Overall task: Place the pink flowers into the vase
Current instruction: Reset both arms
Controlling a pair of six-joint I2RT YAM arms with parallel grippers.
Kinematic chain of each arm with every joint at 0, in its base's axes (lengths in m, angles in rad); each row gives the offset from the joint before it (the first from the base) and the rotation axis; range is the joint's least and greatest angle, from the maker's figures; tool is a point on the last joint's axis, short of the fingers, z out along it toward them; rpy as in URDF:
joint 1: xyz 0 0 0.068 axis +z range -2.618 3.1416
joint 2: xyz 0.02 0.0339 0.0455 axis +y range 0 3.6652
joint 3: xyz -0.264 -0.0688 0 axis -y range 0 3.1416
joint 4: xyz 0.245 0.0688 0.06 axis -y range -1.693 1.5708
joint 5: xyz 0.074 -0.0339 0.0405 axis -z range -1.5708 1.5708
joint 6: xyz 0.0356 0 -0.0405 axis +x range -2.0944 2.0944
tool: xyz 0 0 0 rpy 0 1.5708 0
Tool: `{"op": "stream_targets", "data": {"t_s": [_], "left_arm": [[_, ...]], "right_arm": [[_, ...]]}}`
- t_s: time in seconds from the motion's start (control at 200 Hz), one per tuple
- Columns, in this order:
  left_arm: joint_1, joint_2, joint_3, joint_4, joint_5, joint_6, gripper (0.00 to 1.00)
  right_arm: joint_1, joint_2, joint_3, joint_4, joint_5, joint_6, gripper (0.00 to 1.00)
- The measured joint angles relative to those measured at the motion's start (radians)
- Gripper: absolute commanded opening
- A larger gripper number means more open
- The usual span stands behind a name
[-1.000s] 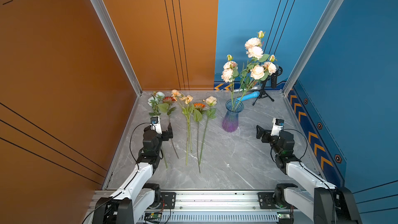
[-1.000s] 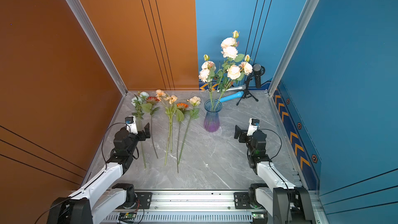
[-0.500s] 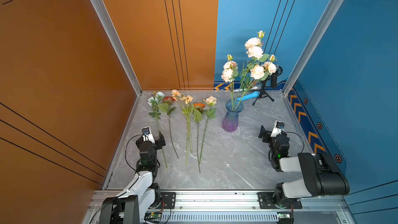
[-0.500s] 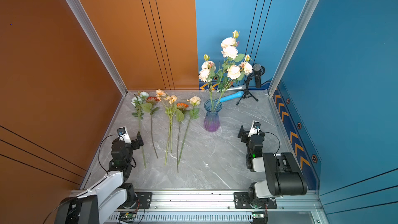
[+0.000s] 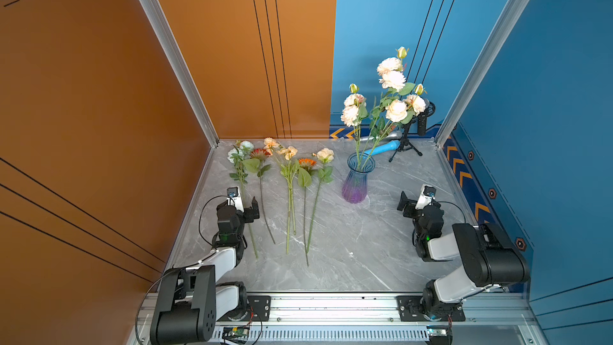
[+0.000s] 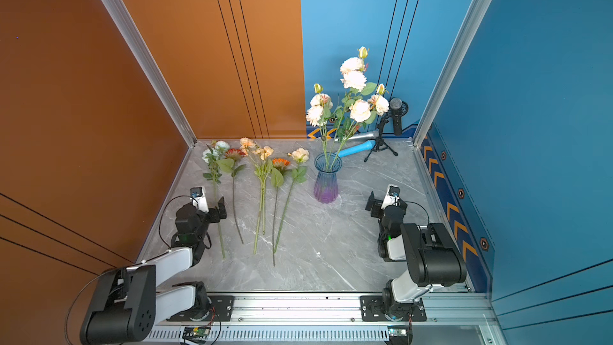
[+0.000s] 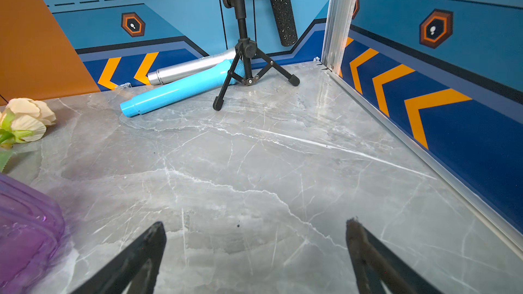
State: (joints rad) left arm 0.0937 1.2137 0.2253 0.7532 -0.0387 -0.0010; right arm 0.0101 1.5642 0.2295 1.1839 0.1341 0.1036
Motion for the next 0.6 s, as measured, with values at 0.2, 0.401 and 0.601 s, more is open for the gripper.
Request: {"op": "stream_targets", "data": {"t_s": [0.2, 0.401, 0.601], "left_arm": [[0.000, 0.062, 0.047, 0.001, 0.051, 0.014, 0.98], [0.000, 0.071, 0.051, 0.005, 0.058, 0.020, 0.98], [-0.013, 0.077, 0.054, 0.006, -0.003, 0.019, 0.98]], "right_arm": [[0.010, -0.006, 0.109, -0.146, 0.025, -0.003, 1.00], [0.037, -0.006, 0.117, -0.208, 0.056, -0.012, 1.00], [0.037, -0.006, 0.113, -0.212, 0.052, -0.034, 1.00]]}}
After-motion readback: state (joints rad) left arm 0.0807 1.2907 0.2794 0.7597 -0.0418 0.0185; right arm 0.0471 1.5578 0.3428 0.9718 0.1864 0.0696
